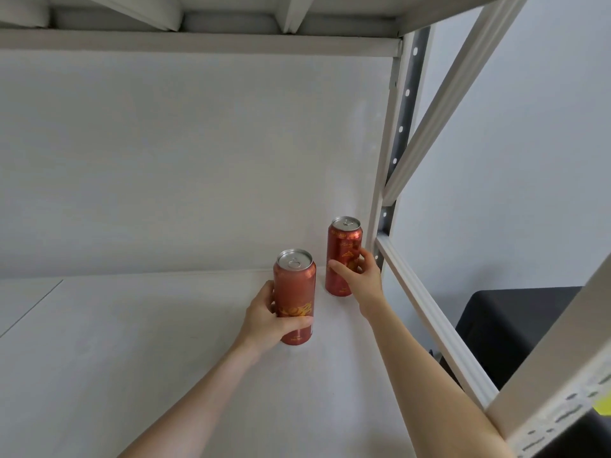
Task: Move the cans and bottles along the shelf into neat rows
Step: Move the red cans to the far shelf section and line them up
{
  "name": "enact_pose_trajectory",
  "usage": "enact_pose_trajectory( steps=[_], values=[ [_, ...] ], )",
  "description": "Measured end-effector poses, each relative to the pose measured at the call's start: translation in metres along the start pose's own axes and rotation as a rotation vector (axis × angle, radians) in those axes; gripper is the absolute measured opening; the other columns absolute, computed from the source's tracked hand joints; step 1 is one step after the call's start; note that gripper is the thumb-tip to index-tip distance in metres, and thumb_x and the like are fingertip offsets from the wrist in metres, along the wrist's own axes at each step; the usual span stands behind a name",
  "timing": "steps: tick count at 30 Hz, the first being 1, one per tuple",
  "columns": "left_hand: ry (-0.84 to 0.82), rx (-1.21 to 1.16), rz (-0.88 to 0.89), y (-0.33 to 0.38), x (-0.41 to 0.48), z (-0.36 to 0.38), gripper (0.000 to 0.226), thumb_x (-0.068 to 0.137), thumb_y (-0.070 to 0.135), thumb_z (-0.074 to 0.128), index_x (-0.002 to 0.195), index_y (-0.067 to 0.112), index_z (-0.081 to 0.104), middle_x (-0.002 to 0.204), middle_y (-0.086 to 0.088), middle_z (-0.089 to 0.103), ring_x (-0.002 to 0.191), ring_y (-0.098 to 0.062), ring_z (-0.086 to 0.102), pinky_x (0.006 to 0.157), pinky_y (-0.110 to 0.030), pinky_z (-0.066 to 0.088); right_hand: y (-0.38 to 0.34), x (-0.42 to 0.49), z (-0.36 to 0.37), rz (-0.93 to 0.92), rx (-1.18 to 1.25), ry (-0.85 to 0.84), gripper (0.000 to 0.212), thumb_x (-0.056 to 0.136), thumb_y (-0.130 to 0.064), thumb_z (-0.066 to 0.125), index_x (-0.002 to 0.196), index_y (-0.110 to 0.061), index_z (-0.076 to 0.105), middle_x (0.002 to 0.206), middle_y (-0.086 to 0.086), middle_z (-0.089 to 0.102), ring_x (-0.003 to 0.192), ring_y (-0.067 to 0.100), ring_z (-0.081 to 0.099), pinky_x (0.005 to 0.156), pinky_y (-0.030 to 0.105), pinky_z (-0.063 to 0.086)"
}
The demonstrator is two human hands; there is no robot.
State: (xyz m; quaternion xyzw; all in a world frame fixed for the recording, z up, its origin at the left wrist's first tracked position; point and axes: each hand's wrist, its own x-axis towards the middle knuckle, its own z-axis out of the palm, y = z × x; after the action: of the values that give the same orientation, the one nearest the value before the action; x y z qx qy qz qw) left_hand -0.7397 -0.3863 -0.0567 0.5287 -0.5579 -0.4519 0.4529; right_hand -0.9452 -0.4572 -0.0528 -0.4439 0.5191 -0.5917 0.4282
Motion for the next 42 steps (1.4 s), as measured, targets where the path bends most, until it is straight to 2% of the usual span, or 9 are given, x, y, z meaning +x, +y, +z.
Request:
enact_pose_trajectory(
  steps=[4, 8, 11, 14, 19, 25, 30, 34, 42],
  values=[
    [-0.002, 0.019, -0.002, 0.005, -0.002, -0.002, 0.076, 0.037, 0.036, 0.091, 0.107, 0.028, 0.063, 0.104, 0.004, 0.073, 0.094, -0.015, 0.070, 0.087, -0.044, 0.058, 0.008, -0.023, -0.014, 0.086, 0.069, 0.028, 0.081, 0.075, -0.029, 0.084, 0.144, -0.024, 0.041, 0.134, 0.000, 0.053, 0.115, 0.016, 0.052, 0.092, 0.032, 0.044],
    [-0.035, -0.017, -0.026, 0.012, -0.007, -0.008, 0.073, 0.042, 0.043, 0.088, 0.107, 0.022, 0.066, 0.105, -0.003, 0.073, 0.098, -0.020, 0.070, 0.091, -0.043, 0.056, 0.013, -0.060, -0.024, 0.128, 0.016, 0.030, 0.076, 0.075, -0.029, 0.083, 0.141, -0.027, 0.045, 0.136, -0.002, 0.053, 0.114, 0.015, 0.054, 0.103, 0.043, 0.046],
    [-0.060, -0.046, -0.055, 0.022, -0.009, -0.015, 0.059, 0.050, 0.051, 0.082, 0.101, 0.025, 0.069, 0.105, -0.002, 0.073, 0.103, -0.020, 0.069, 0.090, -0.040, 0.056, 0.013, -0.085, -0.027, 0.115, -0.055, -0.051, 0.066, 0.075, -0.024, 0.083, 0.134, -0.028, 0.053, 0.132, -0.003, 0.059, 0.115, 0.014, 0.060, 0.098, 0.038, 0.049],
    [-0.062, -0.053, -0.092, 0.033, -0.009, -0.018, 0.062, 0.050, 0.061, 0.077, 0.100, 0.025, 0.069, 0.106, -0.003, 0.072, 0.103, -0.020, 0.068, 0.090, -0.043, 0.057, 0.007, -0.100, -0.016, 0.089, -0.130, -0.169, 0.068, 0.074, -0.019, 0.085, 0.134, -0.021, 0.054, 0.126, 0.001, 0.062, 0.112, 0.013, 0.062, 0.089, 0.028, 0.050],
    [-0.034, -0.087, -0.114, 0.037, -0.010, -0.014, 0.054, 0.058, 0.056, 0.077, 0.101, 0.023, 0.069, 0.103, -0.001, 0.073, 0.101, -0.020, 0.069, 0.087, -0.044, 0.058, -0.002, -0.112, 0.017, 0.028, -0.195, -0.313, 0.070, 0.074, -0.019, 0.084, 0.135, -0.021, 0.051, 0.124, 0.003, 0.063, 0.113, 0.017, 0.061, 0.095, 0.035, 0.052],
    [-0.047, -0.111, -0.109, 0.034, -0.011, -0.005, 0.054, 0.060, 0.055, 0.078, 0.102, 0.021, 0.069, 0.101, -0.002, 0.074, 0.098, -0.019, 0.070, 0.087, -0.044, 0.058, -0.001, -0.117, 0.021, -0.032, -0.206, -0.244, 0.063, 0.077, -0.018, 0.082, 0.133, -0.022, 0.053, 0.121, -0.001, 0.064, 0.113, 0.015, 0.059, 0.095, 0.033, 0.051],
    [-0.106, -0.109, -0.104, 0.038, -0.012, 0.019, 0.072, 0.050, 0.066, 0.077, 0.104, 0.020, 0.068, 0.104, 0.000, 0.074, 0.099, -0.017, 0.069, 0.087, -0.043, 0.058, -0.001, -0.119, -0.003, -0.012, -0.197, -0.169, 0.061, 0.074, -0.021, 0.085, 0.126, -0.029, 0.054, 0.114, -0.008, 0.065, 0.107, 0.012, 0.061, 0.086, 0.026, 0.053],
    [-0.148, -0.090, -0.105, 0.044, -0.010, 0.044, 0.082, 0.044, 0.071, 0.076, 0.106, 0.019, 0.065, 0.108, 0.000, 0.072, 0.102, -0.018, 0.068, 0.089, -0.046, 0.057, -0.001, -0.119, -0.026, 0.008, -0.171, -0.096, 0.060, 0.073, -0.018, 0.085, 0.124, -0.028, 0.056, 0.113, -0.006, 0.066, 0.106, 0.013, 0.063, 0.086, 0.030, 0.054],
    [-0.160, -0.092, -0.101, 0.045, 0.004, 0.065, 0.080, 0.047, 0.072, 0.078, 0.104, 0.017, 0.065, 0.104, -0.001, 0.073, 0.100, -0.019, 0.069, 0.089, -0.047, 0.057, -0.004, -0.112, -0.039, -0.013, -0.150, -0.047, 0.058, 0.076, -0.018, 0.083, 0.126, -0.026, 0.054, 0.118, -0.003, 0.064, 0.108, 0.014, 0.061, 0.089, 0.032, 0.052]
  ],
)
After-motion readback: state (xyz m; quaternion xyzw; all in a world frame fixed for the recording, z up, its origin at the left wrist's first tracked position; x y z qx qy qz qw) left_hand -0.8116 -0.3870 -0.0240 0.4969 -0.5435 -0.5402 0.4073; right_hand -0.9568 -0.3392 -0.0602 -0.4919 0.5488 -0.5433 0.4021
